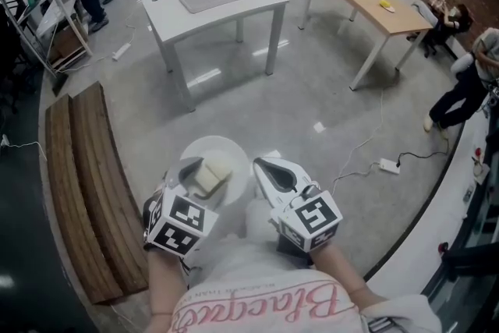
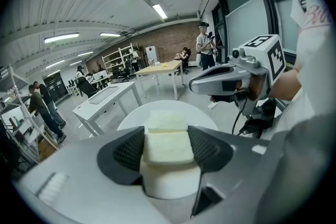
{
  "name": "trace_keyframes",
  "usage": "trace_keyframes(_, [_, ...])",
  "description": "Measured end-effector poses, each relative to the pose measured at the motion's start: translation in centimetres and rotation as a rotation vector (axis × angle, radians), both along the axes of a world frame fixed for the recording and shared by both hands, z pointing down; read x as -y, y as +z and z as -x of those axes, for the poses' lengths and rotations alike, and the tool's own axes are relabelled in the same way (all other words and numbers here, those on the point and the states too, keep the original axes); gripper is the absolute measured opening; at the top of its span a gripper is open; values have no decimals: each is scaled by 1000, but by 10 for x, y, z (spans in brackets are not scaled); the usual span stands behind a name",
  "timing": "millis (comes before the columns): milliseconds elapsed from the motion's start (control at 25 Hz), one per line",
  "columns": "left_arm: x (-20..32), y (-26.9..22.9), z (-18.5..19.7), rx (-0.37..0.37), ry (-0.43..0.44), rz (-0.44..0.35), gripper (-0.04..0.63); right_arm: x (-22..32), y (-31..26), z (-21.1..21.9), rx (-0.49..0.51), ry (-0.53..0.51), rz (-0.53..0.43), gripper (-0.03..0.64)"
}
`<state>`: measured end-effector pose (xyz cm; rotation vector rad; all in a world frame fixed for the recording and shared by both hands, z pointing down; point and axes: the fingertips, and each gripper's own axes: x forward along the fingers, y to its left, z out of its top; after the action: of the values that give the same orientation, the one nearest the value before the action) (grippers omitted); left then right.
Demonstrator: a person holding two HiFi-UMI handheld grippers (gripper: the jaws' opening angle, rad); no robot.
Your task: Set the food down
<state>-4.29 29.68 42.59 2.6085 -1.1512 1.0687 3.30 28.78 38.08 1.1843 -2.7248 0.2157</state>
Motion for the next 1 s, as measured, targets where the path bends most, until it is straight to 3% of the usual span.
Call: trace_keyframes(1000, [153, -14, -13, 11, -65, 3, 261, 145, -1, -1, -30, -193, 25, 2])
